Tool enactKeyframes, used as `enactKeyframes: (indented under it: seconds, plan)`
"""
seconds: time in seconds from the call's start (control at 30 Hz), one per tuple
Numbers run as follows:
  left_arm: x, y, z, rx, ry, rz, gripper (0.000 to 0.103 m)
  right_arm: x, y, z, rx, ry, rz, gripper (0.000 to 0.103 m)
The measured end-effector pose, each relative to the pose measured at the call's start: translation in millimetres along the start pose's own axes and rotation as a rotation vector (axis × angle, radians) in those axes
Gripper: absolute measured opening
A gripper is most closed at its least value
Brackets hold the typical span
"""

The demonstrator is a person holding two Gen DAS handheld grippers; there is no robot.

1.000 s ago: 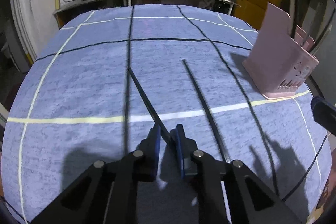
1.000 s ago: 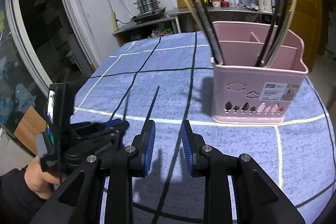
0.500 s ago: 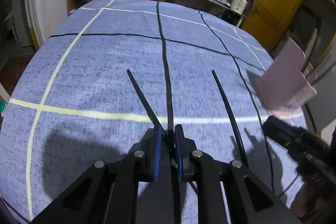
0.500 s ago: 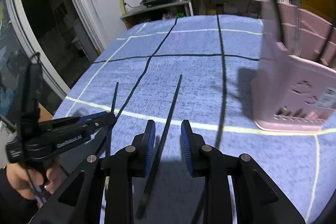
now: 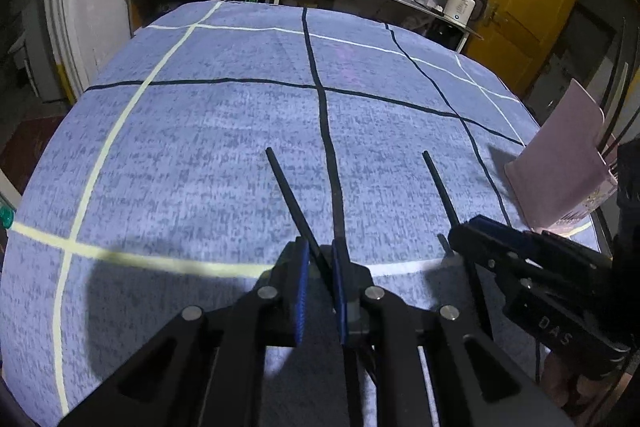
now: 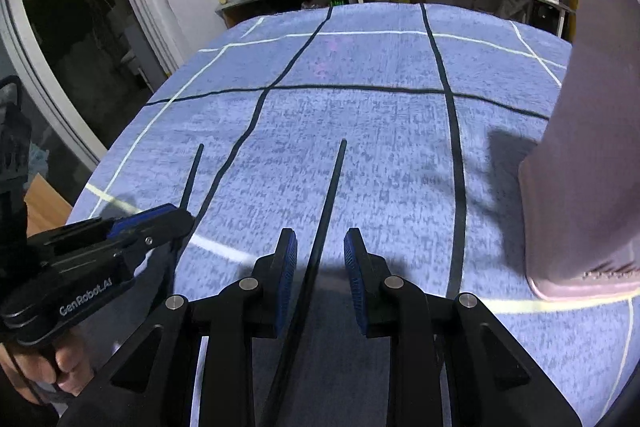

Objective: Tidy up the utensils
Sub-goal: 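Close the right tool on a black chopstick while the left tool grips another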

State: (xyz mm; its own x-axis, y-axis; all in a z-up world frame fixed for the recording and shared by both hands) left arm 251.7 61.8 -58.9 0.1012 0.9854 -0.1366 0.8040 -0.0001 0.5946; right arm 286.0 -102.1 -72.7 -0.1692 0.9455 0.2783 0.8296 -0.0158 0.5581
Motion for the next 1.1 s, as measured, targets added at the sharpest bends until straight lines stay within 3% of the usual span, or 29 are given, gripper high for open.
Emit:
enactKeyframes:
  seconds: [0.2,0.37,0.73,1.1]
  plan:
    - [2.3,5.0,3.2,0.009,-0.014,-0.001,0.013,4.9,7.5,7.9,0.000,-0.025,-0.010,0.025]
    - [6.4,8.7,5.8,0.020,-0.028,-0.025,0.013,6.1,12.3,12.5,0.001,-0.067,-0.029,0.009]
    - [5.3,18.0,10.1,0.059,-0.025,-0.017,0.008,7.2,15.4,5.7,0.017,-0.030,-0.024,0.006]
    - [-4.0,24.8,-39.3,-0.030,-0.067,0.002,0.005,26.4,23.0,-44.5,-0.073,0.017,-0.061,0.005]
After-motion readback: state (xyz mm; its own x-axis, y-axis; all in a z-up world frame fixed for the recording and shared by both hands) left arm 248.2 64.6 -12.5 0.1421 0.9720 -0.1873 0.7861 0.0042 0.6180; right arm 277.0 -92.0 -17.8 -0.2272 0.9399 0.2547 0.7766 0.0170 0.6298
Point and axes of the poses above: each gripper's, at about its wrist camera, not at the fingertips, and z roughly the way its jaws point, x to its left, y to its top, the point moved 2 cm from there along z, roughly the way its jaws point, and after that the axes turned 9 degrees about z, right-handed, at the moved point
